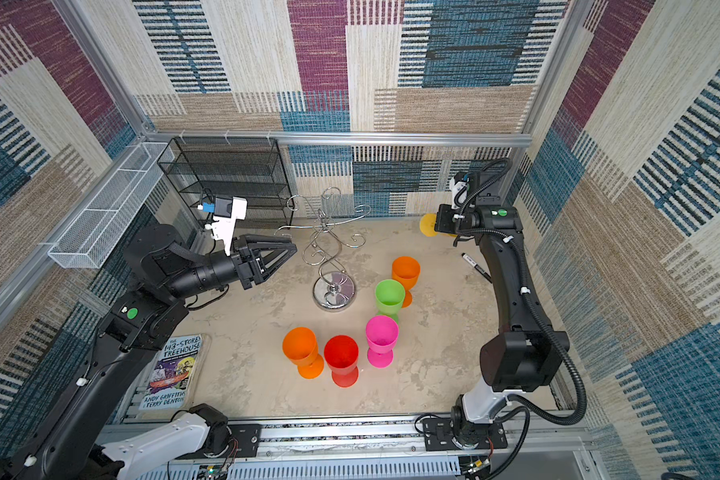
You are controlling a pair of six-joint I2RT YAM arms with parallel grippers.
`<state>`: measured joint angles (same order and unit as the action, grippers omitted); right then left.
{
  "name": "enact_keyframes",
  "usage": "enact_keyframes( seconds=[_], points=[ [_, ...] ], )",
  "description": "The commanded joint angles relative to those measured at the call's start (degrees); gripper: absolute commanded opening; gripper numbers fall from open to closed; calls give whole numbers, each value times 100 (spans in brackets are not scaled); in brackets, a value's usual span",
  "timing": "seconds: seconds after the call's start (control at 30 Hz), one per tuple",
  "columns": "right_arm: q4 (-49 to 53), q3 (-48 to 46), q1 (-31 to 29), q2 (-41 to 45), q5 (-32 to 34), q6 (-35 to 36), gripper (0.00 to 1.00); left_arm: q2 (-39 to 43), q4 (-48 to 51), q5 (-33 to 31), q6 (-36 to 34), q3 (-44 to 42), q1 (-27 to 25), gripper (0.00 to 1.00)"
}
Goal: Take the wine glass off the wine glass rack
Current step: 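Lower the yellow glass upright beside the orange glass with the right gripper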
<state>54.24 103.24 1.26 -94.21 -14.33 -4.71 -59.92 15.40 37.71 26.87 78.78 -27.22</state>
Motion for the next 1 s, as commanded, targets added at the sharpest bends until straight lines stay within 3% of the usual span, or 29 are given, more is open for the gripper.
enact_keyframes(
  seconds=[0.0,0.53,0.97],
  points=[
    [376,-97,-8,-132,260,263,0,24,-89,189,-99,-77,6,47],
    [798,-146,-670,-1105,1062,348,0,-20,-353,624,55,-320,6,47],
    [790,18,-758,-1464,1004,370,0,-151,-413,778,116,-354,6,47]
  ],
)
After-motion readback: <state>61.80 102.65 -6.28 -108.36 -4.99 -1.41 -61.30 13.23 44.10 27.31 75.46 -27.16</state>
